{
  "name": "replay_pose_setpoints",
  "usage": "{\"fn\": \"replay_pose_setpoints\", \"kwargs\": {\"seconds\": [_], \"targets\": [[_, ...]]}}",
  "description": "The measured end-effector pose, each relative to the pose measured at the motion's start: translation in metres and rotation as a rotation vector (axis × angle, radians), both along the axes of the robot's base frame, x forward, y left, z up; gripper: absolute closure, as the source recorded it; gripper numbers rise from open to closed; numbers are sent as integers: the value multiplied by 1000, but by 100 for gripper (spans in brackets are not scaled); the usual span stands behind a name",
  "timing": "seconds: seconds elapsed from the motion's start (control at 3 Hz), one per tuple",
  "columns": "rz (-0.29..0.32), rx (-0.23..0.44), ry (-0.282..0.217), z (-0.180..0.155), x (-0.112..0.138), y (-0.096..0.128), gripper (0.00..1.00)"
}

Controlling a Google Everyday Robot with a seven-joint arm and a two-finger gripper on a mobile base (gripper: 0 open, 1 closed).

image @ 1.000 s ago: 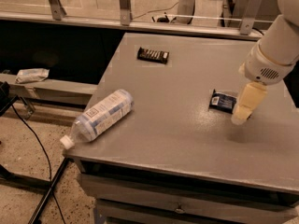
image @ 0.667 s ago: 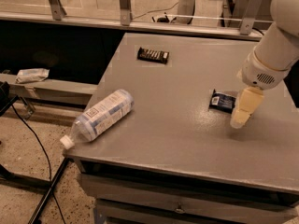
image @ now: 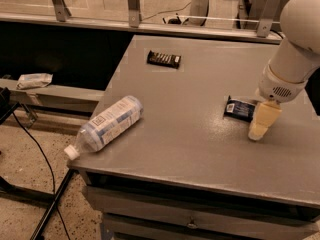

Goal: Move rxbar blueberry near blue plastic bottle

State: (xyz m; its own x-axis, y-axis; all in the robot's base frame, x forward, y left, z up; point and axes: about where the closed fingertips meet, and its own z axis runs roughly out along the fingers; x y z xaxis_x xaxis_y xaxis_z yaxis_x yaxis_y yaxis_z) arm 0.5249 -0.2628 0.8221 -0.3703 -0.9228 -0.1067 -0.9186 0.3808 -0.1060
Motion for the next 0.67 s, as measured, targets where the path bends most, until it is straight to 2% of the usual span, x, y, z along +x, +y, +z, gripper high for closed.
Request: {"fn": "replay_pose_setpoints", "kwargs": {"seconds": [0.33, 0.67], "targets": [[-10, -8, 15, -6, 1, -5, 48], [-10, -8, 15, 1, 1, -5, 71]]}}
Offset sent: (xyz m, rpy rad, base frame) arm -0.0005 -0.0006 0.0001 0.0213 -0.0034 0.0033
